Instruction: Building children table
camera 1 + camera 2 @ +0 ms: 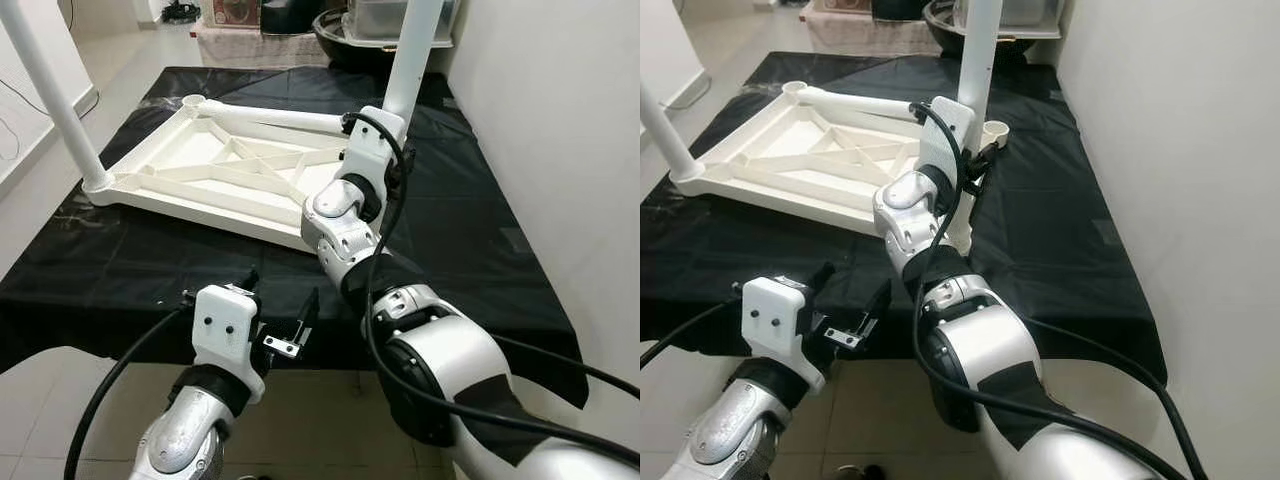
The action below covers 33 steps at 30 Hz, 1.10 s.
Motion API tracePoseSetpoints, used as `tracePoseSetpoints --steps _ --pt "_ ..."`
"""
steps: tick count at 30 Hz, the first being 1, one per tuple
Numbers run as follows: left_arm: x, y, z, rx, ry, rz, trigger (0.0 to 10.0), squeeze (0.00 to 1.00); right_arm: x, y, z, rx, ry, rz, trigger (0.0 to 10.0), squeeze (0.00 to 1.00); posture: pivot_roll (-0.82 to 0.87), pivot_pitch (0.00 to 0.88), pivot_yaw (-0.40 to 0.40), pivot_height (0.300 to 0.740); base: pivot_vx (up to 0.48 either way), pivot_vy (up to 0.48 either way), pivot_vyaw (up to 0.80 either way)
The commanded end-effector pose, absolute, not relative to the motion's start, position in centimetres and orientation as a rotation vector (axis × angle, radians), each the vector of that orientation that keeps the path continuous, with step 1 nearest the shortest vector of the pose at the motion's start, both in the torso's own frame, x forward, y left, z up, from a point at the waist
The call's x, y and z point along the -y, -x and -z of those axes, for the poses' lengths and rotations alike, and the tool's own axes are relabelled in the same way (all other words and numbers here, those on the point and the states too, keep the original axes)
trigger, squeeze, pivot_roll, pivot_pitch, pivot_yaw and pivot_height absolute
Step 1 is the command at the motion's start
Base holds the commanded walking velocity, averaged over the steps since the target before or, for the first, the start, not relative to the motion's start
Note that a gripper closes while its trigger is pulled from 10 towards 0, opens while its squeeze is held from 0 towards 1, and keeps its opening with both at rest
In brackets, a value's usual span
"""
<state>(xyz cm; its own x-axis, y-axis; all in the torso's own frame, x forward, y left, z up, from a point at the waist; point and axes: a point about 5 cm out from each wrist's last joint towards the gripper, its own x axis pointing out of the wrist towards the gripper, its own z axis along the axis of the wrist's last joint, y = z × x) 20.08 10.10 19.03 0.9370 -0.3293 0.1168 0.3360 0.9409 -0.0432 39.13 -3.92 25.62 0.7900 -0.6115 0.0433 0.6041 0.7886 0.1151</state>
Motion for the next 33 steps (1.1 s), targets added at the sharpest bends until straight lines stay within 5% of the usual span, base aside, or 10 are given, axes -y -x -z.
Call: tracePoseSetpoints --steps 1,6,7,29,30,31,33 --pt "-10.0 -19.9 -18.6 0.096 0.065 0.345 10.0 0.00 4.7 -38.8 -20.7 -0.184 -0.130 0.691 10.0 0.00 0.08 0.141 -0.002 0.740 0.000 0.000 0.00" --pt "-10.1 -19.9 -18.6 0.096 0.063 0.341 10.0 0.00 4.4 -38.7 -20.5 -0.186 -0.136 0.665 10.0 0.00 0.08 0.141 -0.002 0.740 0.000 0.000 0.00" --pt "-10.2 -19.9 -18.5 0.095 0.062 0.339 10.0 0.00 4.4 -38.7 -20.4 -0.186 -0.141 0.662 10.0 1.00 0.08 0.141 -0.004 0.740 0.000 0.000 0.00" --pt "-10.5 -19.9 -18.1 0.093 0.040 0.323 10.0 0.00 3.2 -38.9 -21.4 -0.116 -0.172 0.548 10.0 0.97 0.08 0.141 0.006 0.740 0.000 0.000 0.00" --pt "-10.6 -20.0 -18.2 0.094 0.038 0.322 10.0 0.00 3.2 -38.9 -21.3 -0.110 -0.170 0.532 10.0 0.10 0.08 0.141 0.006 0.740 0.000 0.000 0.00" --pt "-10.7 -20.0 -18.2 0.096 0.037 0.320 10.0 0.00 3.2 -38.9 -21.2 -0.114 -0.176 0.515 10.0 0.00 0.07 0.140 0.007 0.740 0.000 0.000 0.00" --pt "-10.7 -20.1 -18.2 0.098 0.036 0.317 10.0 0.00 3.2 -39.0 -21.1 -0.112 -0.182 0.491 10.0 0.00 0.07 0.137 0.010 0.740 0.000 0.000 0.00"
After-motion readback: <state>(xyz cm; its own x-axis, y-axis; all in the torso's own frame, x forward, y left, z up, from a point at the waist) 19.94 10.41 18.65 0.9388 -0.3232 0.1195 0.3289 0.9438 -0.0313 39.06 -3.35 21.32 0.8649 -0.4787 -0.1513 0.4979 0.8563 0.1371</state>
